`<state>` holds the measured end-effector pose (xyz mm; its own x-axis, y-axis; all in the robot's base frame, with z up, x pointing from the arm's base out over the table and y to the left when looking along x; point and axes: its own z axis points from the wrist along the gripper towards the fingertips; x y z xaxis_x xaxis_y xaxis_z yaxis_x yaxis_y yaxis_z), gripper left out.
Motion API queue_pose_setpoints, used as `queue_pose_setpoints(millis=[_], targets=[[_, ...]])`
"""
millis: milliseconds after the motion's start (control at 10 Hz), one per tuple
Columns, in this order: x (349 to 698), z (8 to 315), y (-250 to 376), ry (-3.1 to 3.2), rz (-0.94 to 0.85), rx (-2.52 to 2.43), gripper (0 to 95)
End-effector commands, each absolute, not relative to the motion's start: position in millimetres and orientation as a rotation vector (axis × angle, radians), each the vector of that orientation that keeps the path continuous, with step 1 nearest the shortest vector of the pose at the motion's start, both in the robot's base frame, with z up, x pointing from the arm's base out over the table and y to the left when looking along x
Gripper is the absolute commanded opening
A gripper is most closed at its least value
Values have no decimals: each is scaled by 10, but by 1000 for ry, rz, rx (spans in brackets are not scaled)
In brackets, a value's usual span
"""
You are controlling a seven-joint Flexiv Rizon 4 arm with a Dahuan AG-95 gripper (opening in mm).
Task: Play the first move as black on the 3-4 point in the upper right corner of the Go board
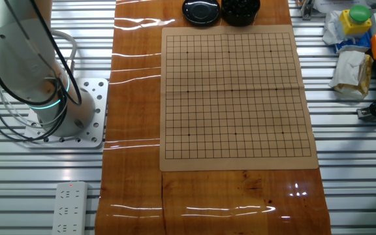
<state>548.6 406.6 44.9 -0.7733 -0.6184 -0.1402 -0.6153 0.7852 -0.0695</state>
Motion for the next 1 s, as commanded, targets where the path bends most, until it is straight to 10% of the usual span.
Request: queue_pose_setpoints(millis=[100, 900, 1000], targets=[[5488, 448, 4065, 2821, -31, -979, 190], [5487, 450, 4065, 2825, -38, -975, 190], [5487, 454, 4065, 2828, -42, -974, 0]])
